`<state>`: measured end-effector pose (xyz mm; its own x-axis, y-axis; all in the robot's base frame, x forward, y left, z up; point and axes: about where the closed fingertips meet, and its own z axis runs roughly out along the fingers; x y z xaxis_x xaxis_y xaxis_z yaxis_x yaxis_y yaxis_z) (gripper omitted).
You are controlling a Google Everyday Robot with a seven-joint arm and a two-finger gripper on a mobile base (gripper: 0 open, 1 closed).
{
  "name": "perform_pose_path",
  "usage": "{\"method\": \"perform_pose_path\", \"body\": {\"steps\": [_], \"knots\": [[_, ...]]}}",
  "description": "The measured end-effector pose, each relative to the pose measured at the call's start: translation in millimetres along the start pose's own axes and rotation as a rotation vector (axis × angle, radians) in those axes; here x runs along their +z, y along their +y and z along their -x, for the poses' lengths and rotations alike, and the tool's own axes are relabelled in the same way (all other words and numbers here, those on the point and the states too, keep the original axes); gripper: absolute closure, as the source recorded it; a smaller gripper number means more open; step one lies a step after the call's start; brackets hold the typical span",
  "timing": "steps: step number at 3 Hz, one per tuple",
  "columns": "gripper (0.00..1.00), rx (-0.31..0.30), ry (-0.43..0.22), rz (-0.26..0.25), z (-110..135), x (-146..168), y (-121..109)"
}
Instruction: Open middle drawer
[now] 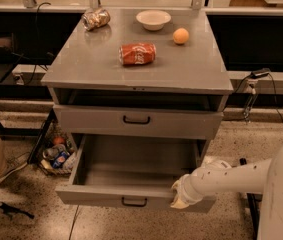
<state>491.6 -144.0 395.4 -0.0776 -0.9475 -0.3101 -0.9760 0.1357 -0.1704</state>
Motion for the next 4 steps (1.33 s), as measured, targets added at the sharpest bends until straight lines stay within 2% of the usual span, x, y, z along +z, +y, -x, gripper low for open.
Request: {"method": "perform_pose_path", "body": {"steps": [1, 2, 4], "knots": [[1.0, 0.0, 0.0, 0.0, 0.2, -0.6, -0.1], [0.85, 0.0, 0.0, 0.002, 0.4, 0.1, 0.6], [0.37, 0.0, 0.0, 0.002, 0.5, -0.4, 0.6]]}}
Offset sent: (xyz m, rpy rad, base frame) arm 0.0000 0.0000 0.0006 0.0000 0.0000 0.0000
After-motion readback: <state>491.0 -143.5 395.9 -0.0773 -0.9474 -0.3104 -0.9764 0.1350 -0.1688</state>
